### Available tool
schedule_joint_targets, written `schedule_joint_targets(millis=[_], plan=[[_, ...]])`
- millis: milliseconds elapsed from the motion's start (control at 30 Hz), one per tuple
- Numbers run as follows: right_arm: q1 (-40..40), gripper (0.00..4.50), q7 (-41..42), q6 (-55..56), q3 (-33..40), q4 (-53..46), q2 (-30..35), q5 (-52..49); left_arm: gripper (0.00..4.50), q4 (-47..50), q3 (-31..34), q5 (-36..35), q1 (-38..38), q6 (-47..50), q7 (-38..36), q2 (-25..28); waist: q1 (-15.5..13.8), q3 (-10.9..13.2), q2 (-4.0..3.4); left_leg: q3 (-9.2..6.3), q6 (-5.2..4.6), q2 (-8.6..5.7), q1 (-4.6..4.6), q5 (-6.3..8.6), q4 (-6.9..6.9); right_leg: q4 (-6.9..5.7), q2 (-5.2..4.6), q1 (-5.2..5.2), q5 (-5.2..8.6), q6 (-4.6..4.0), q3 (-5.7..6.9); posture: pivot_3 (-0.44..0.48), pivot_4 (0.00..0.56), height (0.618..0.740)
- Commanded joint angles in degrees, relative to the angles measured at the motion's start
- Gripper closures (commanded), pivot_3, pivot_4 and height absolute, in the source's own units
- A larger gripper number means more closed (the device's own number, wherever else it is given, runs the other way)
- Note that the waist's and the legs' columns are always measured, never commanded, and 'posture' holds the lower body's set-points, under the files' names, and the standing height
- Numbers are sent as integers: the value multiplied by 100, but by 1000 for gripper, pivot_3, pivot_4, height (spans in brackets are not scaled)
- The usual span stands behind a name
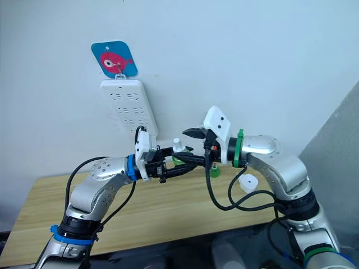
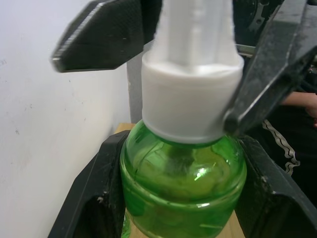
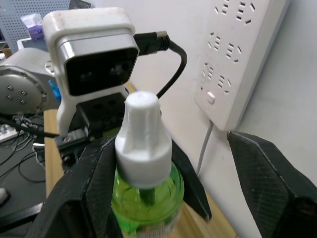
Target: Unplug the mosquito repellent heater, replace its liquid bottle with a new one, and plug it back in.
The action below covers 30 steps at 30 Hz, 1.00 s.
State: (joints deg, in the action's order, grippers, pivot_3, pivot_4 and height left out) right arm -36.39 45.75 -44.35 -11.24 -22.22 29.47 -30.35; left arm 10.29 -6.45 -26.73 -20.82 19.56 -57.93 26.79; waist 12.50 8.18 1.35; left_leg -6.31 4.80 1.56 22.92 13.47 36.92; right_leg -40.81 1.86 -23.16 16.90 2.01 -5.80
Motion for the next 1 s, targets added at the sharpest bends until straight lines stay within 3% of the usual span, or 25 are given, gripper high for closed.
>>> schedule_joint_targets(millis=[33,200,433,767,867,1000], plan=[[63,928,298,-14,410,-91,446,-119,2146,166,85,-44,-20,-128,-48,36,-5,0,0,0,0,0,0,0,0,1,0,0,0,0,0,-210,78,740],[130,928,607,-199,559,-240,779,-447,2146,127,83,-30,-31,-156,-62,44,7,0,0,2,0,0,-1,0,-1,1,2,0,4,7,-2,-213,75,740],[-117,928,92,-633,609,-581,256,-922,2146,157,61,-39,-24,-136,-80,56,18,0,0,1,0,4,-1,0,-1,0,5,0,4,6,-2,-213,71,740],[-327,928,-261,-598,230,-423,-244,-704,2146,138,40,-16,-65,-153,-116,61,12,0,0,2,0,3,-1,0,-1,0,4,0,4,6,-2,-209,72,740],[-350,1534,-281,-594,203,-385,-336,-693,2146,154,47,-9,-44,-157,-125,66,12,0,-1,1,0,3,-1,0,-1,0,4,0,4,6,-2,-209,72,740],[-359,2960,-242,-600,202,-385,-374,-724,2146,154,51,8,-40,-157,-127,59,11,0,-1,1,0,3,-1,0,-1,0,4,0,3,5,-2,-206,74,740]])
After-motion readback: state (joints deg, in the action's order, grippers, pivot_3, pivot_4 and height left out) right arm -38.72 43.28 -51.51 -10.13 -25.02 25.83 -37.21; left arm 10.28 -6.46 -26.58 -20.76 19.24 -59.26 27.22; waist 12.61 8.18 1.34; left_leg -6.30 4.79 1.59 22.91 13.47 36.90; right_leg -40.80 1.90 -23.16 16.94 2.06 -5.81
